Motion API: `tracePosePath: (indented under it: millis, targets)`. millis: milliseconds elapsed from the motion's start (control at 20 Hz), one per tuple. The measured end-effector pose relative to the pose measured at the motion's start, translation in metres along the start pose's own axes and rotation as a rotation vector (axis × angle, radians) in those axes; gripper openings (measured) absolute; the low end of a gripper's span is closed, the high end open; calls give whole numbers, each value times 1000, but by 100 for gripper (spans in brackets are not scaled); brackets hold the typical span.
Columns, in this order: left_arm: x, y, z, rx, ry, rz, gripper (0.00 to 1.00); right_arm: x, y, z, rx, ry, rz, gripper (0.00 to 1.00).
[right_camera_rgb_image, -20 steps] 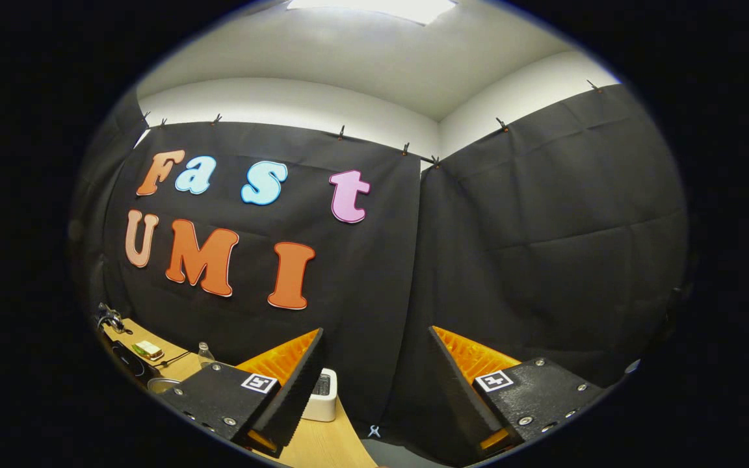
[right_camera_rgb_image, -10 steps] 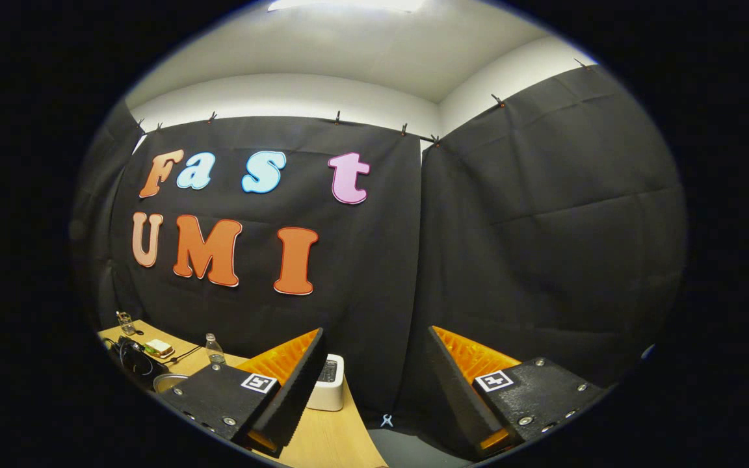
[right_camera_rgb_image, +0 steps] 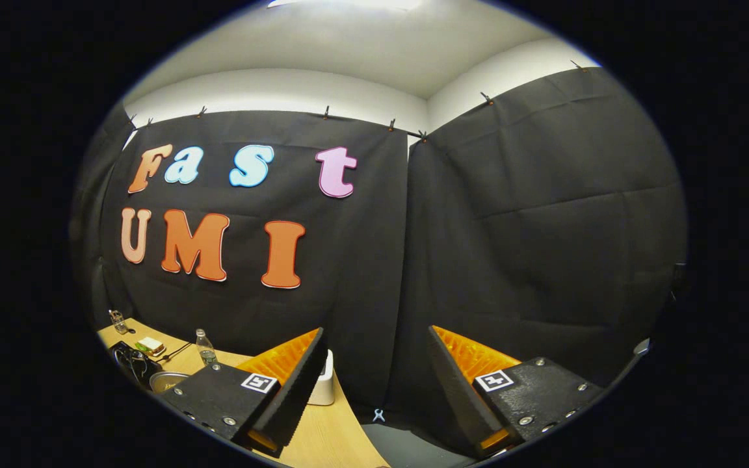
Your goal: First push the handle of the pot to place it horizontally, then grasp the pot with both hands and set it on the induction cooktop.
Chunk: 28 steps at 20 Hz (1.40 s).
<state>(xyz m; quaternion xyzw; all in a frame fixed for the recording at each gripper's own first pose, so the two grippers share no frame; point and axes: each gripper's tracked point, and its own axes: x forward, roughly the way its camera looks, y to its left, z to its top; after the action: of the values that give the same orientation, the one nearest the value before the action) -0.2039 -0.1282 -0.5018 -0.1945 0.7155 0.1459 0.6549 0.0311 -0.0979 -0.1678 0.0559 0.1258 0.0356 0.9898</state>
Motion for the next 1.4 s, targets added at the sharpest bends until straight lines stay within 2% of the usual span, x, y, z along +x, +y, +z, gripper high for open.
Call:
tracePosePath:
  millis: [300,450,500,600,700,1000,1100,1250,1400]
  targets:
    - [7,13,1,-61,56,-51,8,-8,15,0,15,15,-43,95]
    - [5,33,6,-57,55,-18,8,-13,32,-3,12,22,-29,95]
    - [4,37,8,-66,57,-26,7,-12,35,-5,3,26,-32,95]
    - [4,48,11,-81,60,-20,13,-14,42,-10,-3,46,-33,95]
    - [0,56,18,-84,49,-20,12,-15,49,-13,-2,60,-30,95]
    - [-12,87,38,-44,-1,45,11,-18,67,-10,-16,68,-17,95]
    - [-20,98,48,-12,-18,75,13,-19,71,-9,-21,72,-17,95]
    - [-19,110,65,45,-67,155,8,-19,75,-10,-19,81,-26,95]
    - [-16,109,74,68,-89,188,8,-17,84,-12,-13,94,-19,95]
